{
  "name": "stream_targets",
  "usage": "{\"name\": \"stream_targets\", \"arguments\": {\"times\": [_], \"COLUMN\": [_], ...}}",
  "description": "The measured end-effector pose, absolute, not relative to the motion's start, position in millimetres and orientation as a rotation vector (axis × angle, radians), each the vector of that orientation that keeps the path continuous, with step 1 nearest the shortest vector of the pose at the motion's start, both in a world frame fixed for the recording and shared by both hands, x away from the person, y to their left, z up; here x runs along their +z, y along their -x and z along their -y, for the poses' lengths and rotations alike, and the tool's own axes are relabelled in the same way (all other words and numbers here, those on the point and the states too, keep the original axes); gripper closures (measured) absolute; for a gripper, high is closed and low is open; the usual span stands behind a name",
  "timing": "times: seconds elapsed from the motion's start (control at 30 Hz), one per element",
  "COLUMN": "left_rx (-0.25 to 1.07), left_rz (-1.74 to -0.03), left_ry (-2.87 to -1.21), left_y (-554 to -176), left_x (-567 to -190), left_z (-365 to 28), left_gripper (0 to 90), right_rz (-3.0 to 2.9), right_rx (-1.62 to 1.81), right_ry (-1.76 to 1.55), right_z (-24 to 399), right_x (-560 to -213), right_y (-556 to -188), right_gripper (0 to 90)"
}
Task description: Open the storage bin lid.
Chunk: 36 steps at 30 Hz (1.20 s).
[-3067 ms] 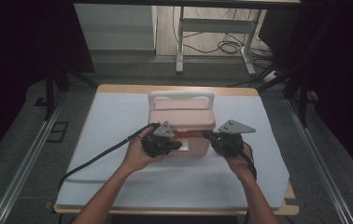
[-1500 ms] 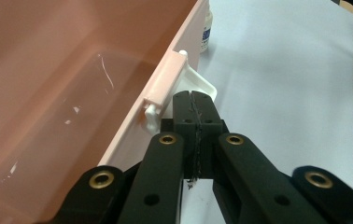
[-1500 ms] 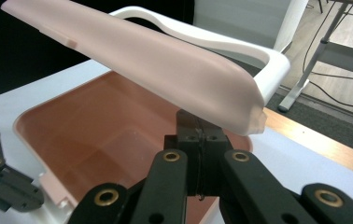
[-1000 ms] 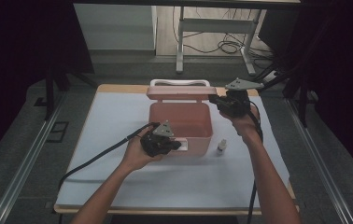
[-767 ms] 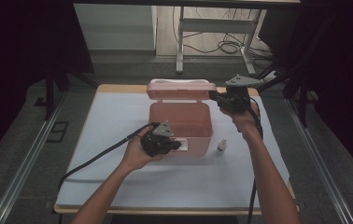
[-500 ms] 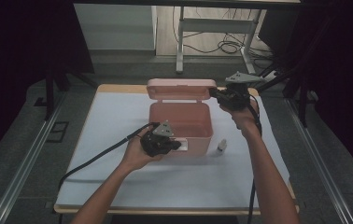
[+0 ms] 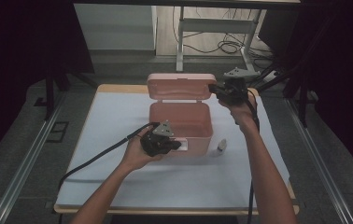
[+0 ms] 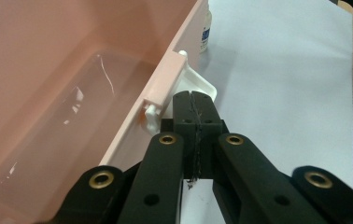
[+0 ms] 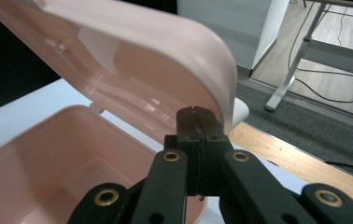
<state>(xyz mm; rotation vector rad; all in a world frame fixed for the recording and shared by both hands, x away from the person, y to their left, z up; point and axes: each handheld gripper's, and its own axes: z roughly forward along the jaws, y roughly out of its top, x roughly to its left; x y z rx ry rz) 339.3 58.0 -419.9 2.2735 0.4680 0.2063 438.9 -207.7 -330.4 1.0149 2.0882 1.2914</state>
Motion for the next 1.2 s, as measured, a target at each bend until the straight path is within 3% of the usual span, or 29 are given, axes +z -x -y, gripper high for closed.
{"name": "stream_targets", "arguments": {"times": [1.2], "left_rx": [0.204], "left_rz": [-0.472], "left_ry": [-2.272], "left_y": [-339], "left_x": [-420], "left_z": [-58], "left_gripper": [90.0], "right_rz": [-2.124], "right_rx": [1.192], "right_ry": [-1.15], "right_z": [200], "right_x": [-365], "right_y": [-478], "right_gripper": [89.7]}}
